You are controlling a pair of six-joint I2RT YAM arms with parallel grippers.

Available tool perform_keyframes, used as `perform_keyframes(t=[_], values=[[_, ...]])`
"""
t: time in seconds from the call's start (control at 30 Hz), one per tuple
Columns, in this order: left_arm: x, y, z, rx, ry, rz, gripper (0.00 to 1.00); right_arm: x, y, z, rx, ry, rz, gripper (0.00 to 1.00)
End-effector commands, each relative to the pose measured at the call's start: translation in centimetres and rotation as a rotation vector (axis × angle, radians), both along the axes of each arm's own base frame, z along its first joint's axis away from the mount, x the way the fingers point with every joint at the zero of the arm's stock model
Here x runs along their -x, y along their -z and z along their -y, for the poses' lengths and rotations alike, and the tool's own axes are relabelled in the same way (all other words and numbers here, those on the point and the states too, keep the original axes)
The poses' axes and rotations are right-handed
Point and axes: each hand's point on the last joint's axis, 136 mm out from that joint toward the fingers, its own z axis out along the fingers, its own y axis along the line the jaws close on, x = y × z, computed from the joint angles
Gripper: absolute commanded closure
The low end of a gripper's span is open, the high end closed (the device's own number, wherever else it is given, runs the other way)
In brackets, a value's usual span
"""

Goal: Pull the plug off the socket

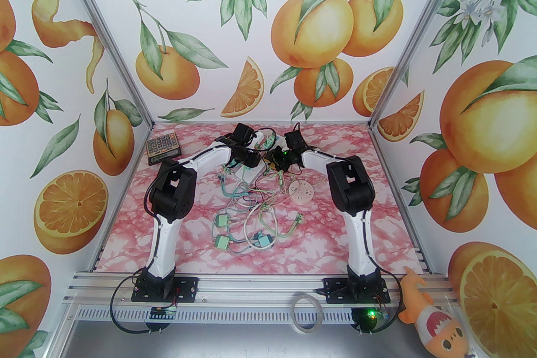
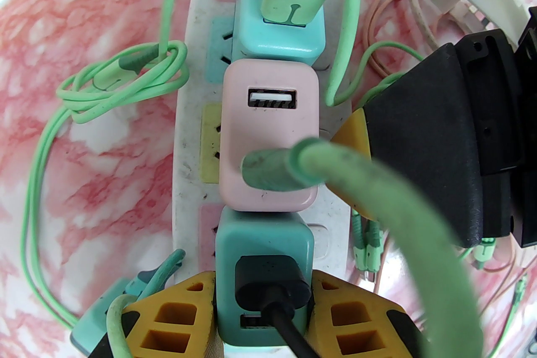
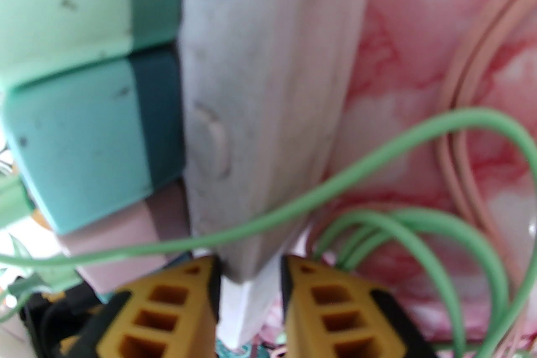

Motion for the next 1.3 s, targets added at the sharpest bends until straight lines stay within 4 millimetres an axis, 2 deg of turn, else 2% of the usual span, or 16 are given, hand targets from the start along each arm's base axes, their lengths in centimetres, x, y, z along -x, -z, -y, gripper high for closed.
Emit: perform_keyframes(t=[0.0, 0.1, 0.23, 0.37, 0.43, 0.6, 0.77, 1.13, 1.27], values=[[0.6, -2.2, 2.1, 0.105, 0.031, -0.028, 0.74, 2.5, 5.0, 1.9, 0.134, 0.007, -0.136, 0.7], [0.7, -2.8, 2.3, 0.113, 0.035, -0.019, 0.75, 2.9, 5.5, 2.3, 0.156, 0.007, -0.148, 0.7], [1.1, -3.3, 2.4, 0.039, 0.049, 0.038, 0.76, 3.0, 5.7, 2.6, 0.178, 0.007, -0.157, 0.71], [1.3, -3.4, 2.4, 0.006, 0.071, 0.061, 0.77, 3.0, 5.8, 2.7, 0.186, 0.005, -0.16, 0.72], [2.2, -3.6, 2.4, -0.087, 0.098, 0.14, 0.79, 3.1, 5.9, 3.1, 0.222, -0.007, -0.17, 0.74], [2.7, -3.5, 2.2, -0.095, 0.092, 0.138, 0.8, 3.3, 6.0, 3.3, 0.241, -0.013, -0.178, 0.74], [2.5, -4.2, 2.3, -0.043, 0.067, 0.11, 0.8, 3.6, 6.3, 3.5, 0.252, -0.015, -0.183, 0.74], [1.0, -6.1, 0.4, 0.154, -0.048, 0.017, 0.8, 4.1, 6.4, 3.8, 0.262, -0.02, -0.183, 0.74], [1.1, -6.5, 0.2, 0.154, -0.046, 0.025, 0.8, 4.2, 6.4, 3.9, 0.263, -0.021, -0.18, 0.74]])
